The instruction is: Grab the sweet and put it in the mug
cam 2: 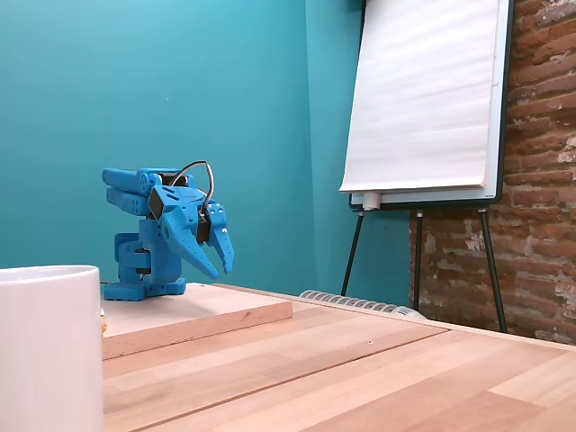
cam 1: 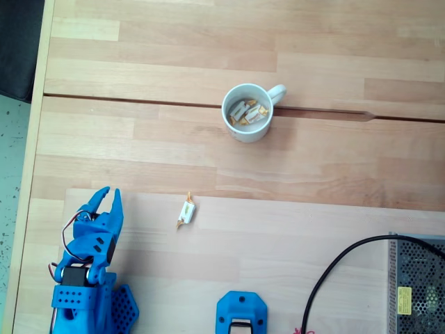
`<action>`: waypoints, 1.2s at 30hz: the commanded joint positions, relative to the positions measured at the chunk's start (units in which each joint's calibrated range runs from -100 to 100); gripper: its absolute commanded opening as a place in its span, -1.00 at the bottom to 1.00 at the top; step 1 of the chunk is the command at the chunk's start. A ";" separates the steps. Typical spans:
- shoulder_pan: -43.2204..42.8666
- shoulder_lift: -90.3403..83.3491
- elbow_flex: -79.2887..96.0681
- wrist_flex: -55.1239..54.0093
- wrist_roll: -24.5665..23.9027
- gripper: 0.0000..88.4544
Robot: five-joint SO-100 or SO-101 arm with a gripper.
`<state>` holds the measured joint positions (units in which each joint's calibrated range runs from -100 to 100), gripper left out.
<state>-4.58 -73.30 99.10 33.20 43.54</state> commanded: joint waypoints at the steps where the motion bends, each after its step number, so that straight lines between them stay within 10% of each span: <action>1: -0.29 -0.63 0.90 -0.05 -0.10 -0.84; 36: -1.74 -0.54 0.90 0.03 -0.20 -0.84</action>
<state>-5.61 -73.30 99.10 33.20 43.54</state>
